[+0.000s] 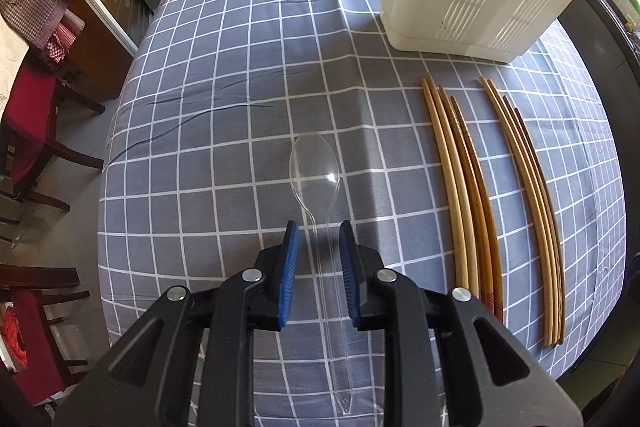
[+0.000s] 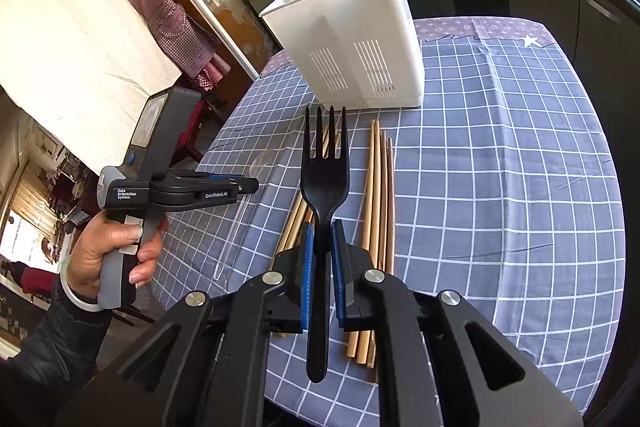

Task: Organize utensils
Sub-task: 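Carry the spoon into the white holder and open the left gripper while the right gripper holds the fork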

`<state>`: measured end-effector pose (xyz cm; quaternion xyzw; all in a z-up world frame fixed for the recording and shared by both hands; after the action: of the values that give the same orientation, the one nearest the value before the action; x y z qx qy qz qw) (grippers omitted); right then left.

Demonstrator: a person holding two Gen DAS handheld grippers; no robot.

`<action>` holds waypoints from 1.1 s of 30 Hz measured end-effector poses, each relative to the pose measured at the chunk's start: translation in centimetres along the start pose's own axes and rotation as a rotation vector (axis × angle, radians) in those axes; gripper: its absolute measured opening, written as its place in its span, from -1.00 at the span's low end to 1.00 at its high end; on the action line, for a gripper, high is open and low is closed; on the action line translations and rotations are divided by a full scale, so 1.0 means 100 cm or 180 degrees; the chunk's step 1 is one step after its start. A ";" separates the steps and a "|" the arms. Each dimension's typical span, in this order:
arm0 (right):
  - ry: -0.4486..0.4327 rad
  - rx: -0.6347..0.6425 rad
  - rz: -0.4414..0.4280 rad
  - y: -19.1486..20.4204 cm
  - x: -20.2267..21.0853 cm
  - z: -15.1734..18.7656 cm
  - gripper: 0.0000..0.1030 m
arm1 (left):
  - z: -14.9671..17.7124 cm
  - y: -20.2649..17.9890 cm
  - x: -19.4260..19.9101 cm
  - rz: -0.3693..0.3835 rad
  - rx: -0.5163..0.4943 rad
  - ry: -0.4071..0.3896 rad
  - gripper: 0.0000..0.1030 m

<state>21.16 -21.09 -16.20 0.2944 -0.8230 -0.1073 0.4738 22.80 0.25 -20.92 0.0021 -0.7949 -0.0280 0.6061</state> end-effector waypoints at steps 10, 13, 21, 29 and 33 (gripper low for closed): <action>-0.0110 -0.0005 -0.0025 0.000 0.007 -0.003 -0.81 | -0.004 -0.005 0.007 0.0034 -0.0052 -0.0150 -0.84; -0.0174 -0.0031 -0.0042 -0.002 0.014 -0.004 -0.81 | -0.005 0.001 0.034 0.0056 -0.0027 -0.0428 -0.84; -0.0384 -0.0050 -0.0085 -0.001 0.029 -0.011 -0.81 | -0.006 0.004 0.123 0.0225 0.0000 -0.1174 -0.84; -0.0574 0.0036 -0.0127 0.010 0.044 -0.021 -0.81 | -0.021 -0.005 0.176 0.0497 -0.0014 -0.1595 -0.84; -0.0642 0.0038 -0.0165 0.012 0.049 -0.022 -0.81 | -0.053 -0.011 0.211 0.0591 0.0068 -0.2097 -0.84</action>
<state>20.67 -22.78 -10.99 0.3061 -0.8592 -0.1438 0.3839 22.24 -1.86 0.73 -0.0731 -0.9450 0.0364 0.3167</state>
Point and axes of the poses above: each gripper's, at about its wrist camera, not at the fingertips, and x roughly against the way its jaws point, y to its left, z to its underside, the point moved 6 cm from there along -x, roughly the way its jaws point, and after that the axes turned 6 degrees about -x, right-handed, at the moved point
